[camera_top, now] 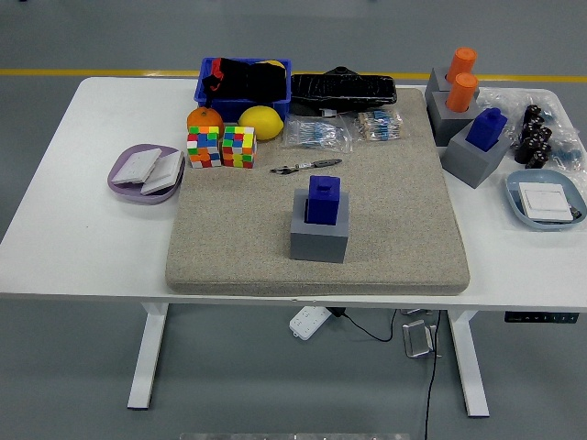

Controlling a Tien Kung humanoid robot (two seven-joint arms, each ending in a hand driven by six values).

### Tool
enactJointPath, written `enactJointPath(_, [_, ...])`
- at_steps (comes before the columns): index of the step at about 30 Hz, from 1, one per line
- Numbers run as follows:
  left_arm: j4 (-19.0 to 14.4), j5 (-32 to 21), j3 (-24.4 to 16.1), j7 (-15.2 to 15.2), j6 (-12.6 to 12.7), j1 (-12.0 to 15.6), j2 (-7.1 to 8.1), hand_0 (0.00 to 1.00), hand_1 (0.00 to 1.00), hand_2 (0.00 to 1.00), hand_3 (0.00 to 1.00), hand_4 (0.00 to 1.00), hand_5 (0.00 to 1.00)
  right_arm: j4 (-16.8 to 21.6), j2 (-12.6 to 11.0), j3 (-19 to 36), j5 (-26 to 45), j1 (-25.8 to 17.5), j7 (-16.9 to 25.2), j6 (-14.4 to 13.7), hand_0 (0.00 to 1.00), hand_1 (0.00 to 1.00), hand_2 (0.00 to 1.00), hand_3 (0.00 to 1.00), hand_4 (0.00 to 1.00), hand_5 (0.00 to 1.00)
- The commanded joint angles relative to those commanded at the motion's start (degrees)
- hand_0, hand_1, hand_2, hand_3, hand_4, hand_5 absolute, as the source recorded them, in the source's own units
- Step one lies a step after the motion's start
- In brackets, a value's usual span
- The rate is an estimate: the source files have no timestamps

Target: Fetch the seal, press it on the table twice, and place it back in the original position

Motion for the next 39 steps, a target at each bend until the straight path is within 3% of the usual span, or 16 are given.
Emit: enactJointPath(39, [-0.3,-0.1,-0.3,0.5,-0.1,-0.6,-0.27,0.921,0.938,0.954,0.948,0.819,0.377,0.1,-0.3,0.1,-0.1,0.5,-0.6,-0.2,0.934,0.775,0.775,0.8,0.852,0.47])
